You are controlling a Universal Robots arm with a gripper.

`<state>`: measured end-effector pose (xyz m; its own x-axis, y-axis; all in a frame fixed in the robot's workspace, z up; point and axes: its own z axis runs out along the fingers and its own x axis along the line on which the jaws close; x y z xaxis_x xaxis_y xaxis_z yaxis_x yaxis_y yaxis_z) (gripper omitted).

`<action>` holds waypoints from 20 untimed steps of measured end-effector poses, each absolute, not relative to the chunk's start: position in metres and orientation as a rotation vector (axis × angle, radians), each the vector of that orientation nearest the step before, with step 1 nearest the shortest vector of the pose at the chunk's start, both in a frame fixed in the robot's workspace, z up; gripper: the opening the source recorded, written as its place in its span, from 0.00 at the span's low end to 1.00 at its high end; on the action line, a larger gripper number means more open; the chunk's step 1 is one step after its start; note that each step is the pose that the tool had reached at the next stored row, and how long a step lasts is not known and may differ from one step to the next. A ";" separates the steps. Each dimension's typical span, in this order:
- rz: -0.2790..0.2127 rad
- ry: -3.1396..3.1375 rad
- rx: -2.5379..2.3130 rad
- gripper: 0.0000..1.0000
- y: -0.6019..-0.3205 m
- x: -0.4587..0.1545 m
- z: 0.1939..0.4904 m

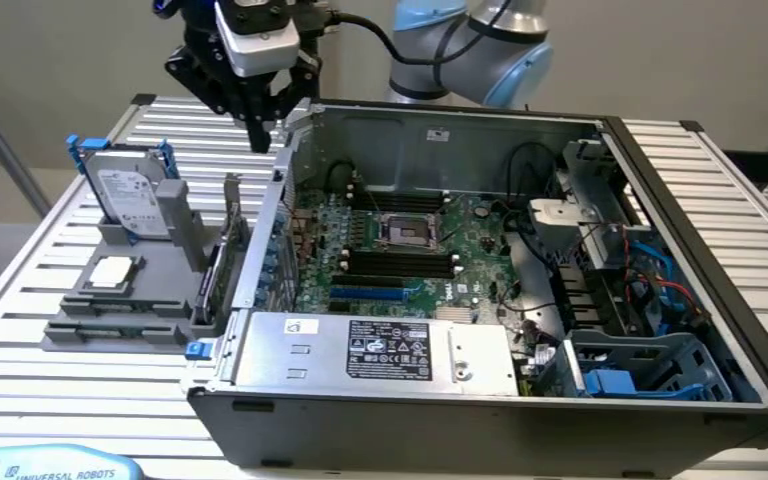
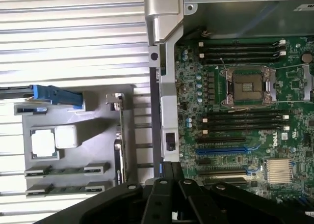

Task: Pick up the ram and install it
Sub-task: 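Reach for the ram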

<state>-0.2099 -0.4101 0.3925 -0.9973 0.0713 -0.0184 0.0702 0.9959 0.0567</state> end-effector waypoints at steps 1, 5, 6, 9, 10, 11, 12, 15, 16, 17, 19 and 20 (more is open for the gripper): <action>0.088 3.118 0.111 0.11 -0.411 -0.215 0.392; 0.088 3.118 0.110 0.11 -0.415 -0.233 0.392; 0.088 3.118 0.111 0.11 -0.416 -0.237 0.392; 0.088 3.118 0.111 0.11 -0.419 -0.251 0.392; 0.087 3.118 0.111 0.11 -0.420 -0.256 0.392; 0.087 3.118 0.110 0.11 -0.421 -0.260 0.392; 0.088 3.118 0.111 0.11 -0.423 -0.265 0.391; 0.088 3.118 0.111 0.11 -0.426 -0.278 0.391; 0.088 3.118 0.111 0.11 -0.428 -0.283 0.391; 0.088 3.118 0.110 0.11 -0.429 -0.287 0.390; 0.088 3.118 0.111 0.11 -0.431 -0.296 0.390; 0.088 3.118 0.111 0.11 -0.432 -0.301 0.389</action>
<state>-0.3009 -0.4323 0.3894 -0.9973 0.0713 -0.0184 0.0702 0.9959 0.0568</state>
